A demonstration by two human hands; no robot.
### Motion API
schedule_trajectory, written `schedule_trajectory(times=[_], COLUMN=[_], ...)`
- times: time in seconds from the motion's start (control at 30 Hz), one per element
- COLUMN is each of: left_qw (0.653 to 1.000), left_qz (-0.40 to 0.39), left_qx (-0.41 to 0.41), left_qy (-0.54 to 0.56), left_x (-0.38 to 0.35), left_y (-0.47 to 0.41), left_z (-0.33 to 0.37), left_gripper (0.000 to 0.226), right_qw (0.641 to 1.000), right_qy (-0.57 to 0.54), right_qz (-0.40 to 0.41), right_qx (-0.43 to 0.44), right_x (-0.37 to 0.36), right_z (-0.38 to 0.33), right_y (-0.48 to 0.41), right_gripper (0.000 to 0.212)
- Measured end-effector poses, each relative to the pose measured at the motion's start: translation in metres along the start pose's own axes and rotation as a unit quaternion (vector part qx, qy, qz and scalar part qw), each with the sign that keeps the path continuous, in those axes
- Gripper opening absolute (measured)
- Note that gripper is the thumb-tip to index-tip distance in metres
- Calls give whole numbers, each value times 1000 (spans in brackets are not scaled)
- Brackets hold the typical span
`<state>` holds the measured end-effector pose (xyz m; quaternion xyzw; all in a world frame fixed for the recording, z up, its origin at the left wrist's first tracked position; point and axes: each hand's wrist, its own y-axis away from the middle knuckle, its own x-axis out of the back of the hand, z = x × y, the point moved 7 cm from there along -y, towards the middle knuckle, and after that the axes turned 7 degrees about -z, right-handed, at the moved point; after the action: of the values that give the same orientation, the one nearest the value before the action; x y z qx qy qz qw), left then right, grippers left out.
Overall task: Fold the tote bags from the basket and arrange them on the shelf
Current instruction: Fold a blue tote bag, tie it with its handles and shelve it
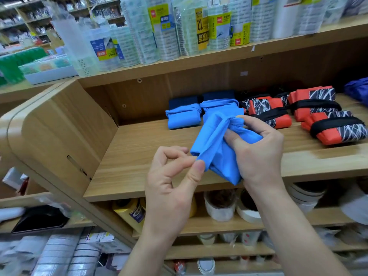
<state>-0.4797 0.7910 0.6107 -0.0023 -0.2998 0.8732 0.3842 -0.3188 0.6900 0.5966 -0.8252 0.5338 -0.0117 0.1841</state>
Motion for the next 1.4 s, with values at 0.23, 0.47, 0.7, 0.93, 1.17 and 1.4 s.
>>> schedule_trajectory(times=[0.23,0.47,0.7,0.93,1.17,1.4], left_qw=[967,970,978,927,979,823], left_qz=[-26,43,-107,-196,-91,-44], left_qx=[180,175,176,264,-8,-192], left_qy=[180,164,29,182,-185,-532], left_x=[-23,11,6,-16,4,20], left_y=[7,4,-30,-22,-45,-70], left_z=[-40,-32,-18,-20,20,-19], left_gripper=[10,28,42,37,33,41], right_qw=[964,993,949,995,986,831], right_qy=[-234,-71,6,18,80,509], right_qz=[47,-53,-315,-90,-116,-206], right_qx=[-119,-81,-28,31,83,86], right_x=[-11,-10,-31,-9,-13,-3], right_z=[16,18,0,13,8,14], right_y=[-1,2,17,2,-12,-49], right_gripper=[27,18,23,32,21,69])
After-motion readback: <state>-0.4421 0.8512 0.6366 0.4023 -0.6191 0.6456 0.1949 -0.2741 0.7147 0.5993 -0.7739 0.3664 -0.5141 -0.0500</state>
